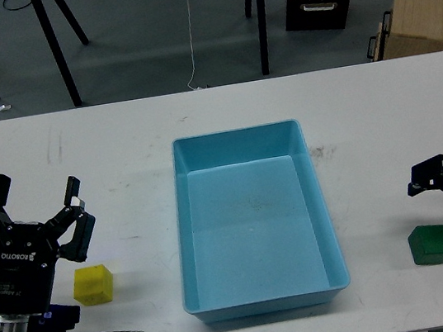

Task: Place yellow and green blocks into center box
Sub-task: 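Move the right gripper down onto the green cube and grasp it, then carry the green cube into the blue bin and release it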

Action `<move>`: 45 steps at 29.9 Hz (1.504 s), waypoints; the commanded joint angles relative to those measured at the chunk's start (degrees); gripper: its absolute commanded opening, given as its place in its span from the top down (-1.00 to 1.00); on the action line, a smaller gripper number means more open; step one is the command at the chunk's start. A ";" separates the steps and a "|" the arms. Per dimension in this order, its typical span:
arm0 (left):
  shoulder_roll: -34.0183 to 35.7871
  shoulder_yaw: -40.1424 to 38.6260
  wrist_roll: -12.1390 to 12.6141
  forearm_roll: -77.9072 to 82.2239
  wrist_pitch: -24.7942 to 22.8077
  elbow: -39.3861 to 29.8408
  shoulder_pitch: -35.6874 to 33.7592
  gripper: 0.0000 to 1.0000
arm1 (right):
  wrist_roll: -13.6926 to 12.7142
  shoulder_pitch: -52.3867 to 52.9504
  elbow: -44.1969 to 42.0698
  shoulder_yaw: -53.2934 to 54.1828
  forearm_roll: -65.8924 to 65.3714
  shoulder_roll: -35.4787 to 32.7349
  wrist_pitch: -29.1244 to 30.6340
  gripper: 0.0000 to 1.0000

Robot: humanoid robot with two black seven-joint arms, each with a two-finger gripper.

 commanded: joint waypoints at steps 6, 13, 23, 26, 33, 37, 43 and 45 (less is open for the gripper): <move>-0.35 0.21 -0.09 0.94 0.00 1.71 0.02 -1.00 | 0.02 0.13 -0.02 -2.42 -3.38 3.41 -0.11 -1.00; -0.26 0.21 -0.09 0.94 0.00 2.32 0.11 -1.00 | 0.11 -0.75 -0.37 -2.42 -3.37 5.52 -0.37 -1.00; -0.35 0.29 -0.09 0.94 0.00 3.29 0.02 -1.00 | 0.02 -3.48 -0.72 -2.07 -3.29 8.51 -1.78 -0.52; -0.61 0.73 -0.09 0.94 0.00 3.38 0.02 -1.00 | -0.15 -3.57 -0.72 -2.07 -3.37 8.51 -2.30 0.52; -0.70 1.97 -0.09 0.94 0.00 3.38 -0.15 -1.00 | -0.15 -2.95 1.03 -1.72 -2.94 7.64 -4.23 0.99; -0.79 1.97 -0.09 0.94 0.00 3.56 -0.24 -1.00 | -0.15 0.81 0.68 2.93 3.20 8.95 -4.15 0.99; -0.87 1.97 -0.18 0.94 0.00 3.64 -0.15 -1.00 | -0.15 19.87 -10.19 1.46 20.77 27.72 -3.18 0.99; -0.79 1.97 -0.18 0.94 0.00 3.64 -0.15 -1.00 | -0.15 23.31 -15.55 0.49 23.60 36.94 -2.57 0.99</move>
